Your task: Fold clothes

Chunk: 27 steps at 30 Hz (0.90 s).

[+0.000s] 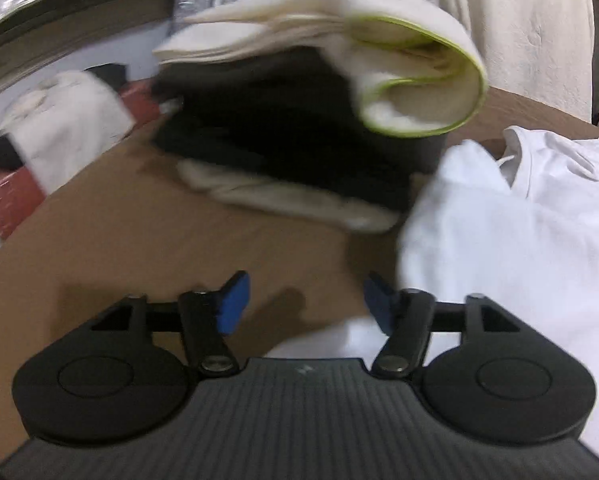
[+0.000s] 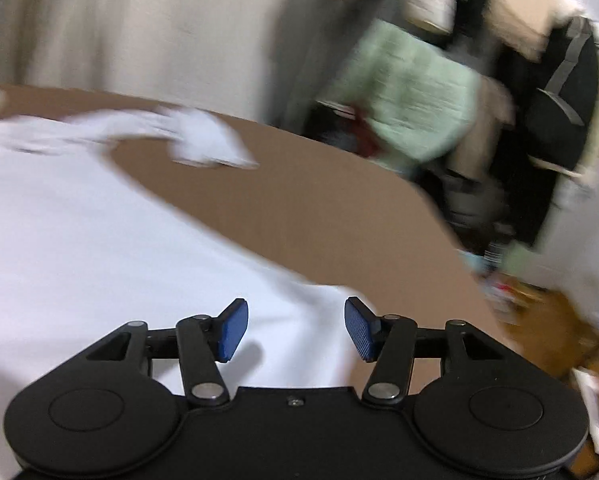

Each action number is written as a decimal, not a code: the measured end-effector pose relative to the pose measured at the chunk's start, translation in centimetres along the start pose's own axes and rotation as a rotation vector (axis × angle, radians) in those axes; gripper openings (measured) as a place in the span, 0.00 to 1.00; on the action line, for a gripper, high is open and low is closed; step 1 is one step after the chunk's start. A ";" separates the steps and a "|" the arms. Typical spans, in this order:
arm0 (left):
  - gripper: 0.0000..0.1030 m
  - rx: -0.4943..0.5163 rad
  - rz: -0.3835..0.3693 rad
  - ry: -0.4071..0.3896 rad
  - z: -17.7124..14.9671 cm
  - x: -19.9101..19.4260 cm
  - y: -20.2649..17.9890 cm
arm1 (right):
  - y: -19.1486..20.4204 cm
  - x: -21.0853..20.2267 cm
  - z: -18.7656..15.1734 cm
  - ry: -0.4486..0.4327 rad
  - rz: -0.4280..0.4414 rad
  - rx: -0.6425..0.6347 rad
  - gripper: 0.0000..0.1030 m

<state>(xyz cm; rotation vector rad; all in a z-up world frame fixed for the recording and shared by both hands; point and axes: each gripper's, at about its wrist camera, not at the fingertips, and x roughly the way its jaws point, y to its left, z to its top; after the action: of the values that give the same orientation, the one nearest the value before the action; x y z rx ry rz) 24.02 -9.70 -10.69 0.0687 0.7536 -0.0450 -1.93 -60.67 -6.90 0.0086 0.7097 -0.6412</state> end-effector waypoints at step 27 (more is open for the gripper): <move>0.03 -0.493 -0.394 0.114 -5.2 -1.4 10.4 | 39.2 -17.0 -0.9 0.132 1.065 -0.543 0.68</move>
<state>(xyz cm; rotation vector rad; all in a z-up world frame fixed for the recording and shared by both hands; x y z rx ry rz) 20.17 1.14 -13.02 -0.5514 0.8649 -0.2299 9.28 -19.44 -5.20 -0.0693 0.8652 0.5823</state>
